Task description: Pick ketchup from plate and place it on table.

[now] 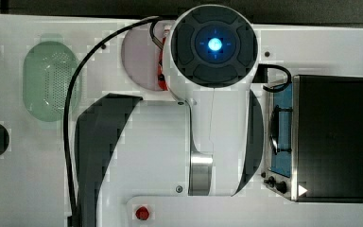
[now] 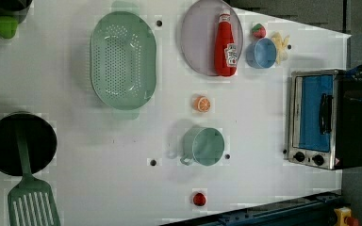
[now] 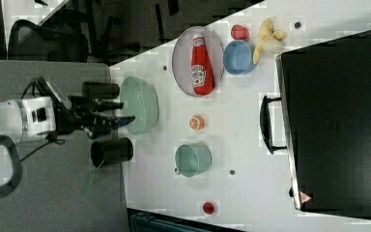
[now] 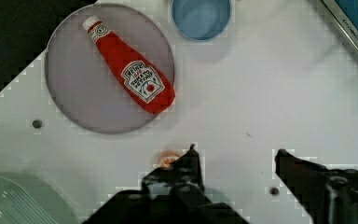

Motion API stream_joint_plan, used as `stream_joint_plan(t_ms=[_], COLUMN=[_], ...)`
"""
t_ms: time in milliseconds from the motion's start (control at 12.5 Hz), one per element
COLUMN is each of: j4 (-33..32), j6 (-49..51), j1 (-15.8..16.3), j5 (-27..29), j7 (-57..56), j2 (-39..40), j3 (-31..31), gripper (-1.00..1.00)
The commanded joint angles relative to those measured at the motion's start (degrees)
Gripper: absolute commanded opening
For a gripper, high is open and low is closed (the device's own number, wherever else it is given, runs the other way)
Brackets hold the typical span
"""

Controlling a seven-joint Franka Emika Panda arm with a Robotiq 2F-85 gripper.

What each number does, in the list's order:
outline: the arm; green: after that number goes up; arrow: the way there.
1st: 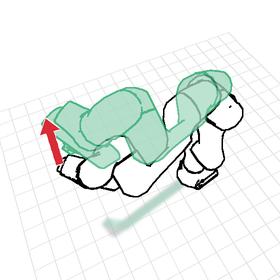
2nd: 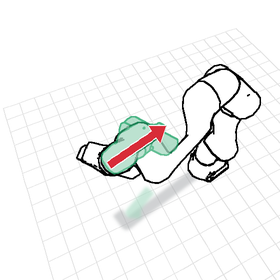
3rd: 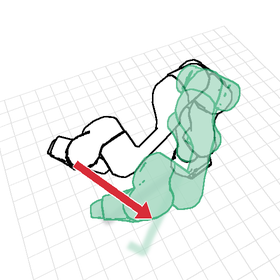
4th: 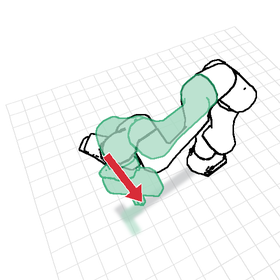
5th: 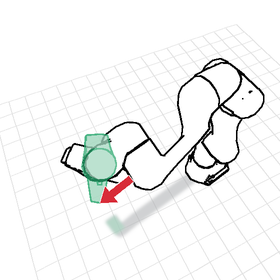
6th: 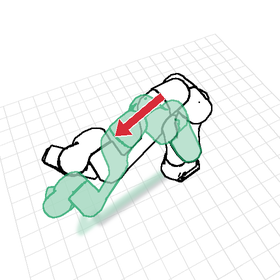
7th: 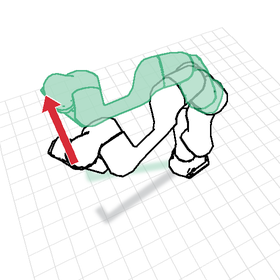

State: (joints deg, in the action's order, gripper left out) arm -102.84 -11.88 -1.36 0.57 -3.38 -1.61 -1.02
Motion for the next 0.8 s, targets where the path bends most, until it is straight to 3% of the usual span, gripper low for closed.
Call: stream_joint_plan(t_ms=[80, 240, 800], j4=[-9.48, -9.47, -9.32], j6=[7.1, 6.84, -1.44], j1=[-5.6, -5.55, -4.67], j5=[0.1, 0.11, 0.12], j7=[3.6, 3.59, 3.28], j2=[-14.73, -14.29, -3.93], j3=[-3.03, -3.07, -5.04], gripper=[0.59, 0.99, 1.0])
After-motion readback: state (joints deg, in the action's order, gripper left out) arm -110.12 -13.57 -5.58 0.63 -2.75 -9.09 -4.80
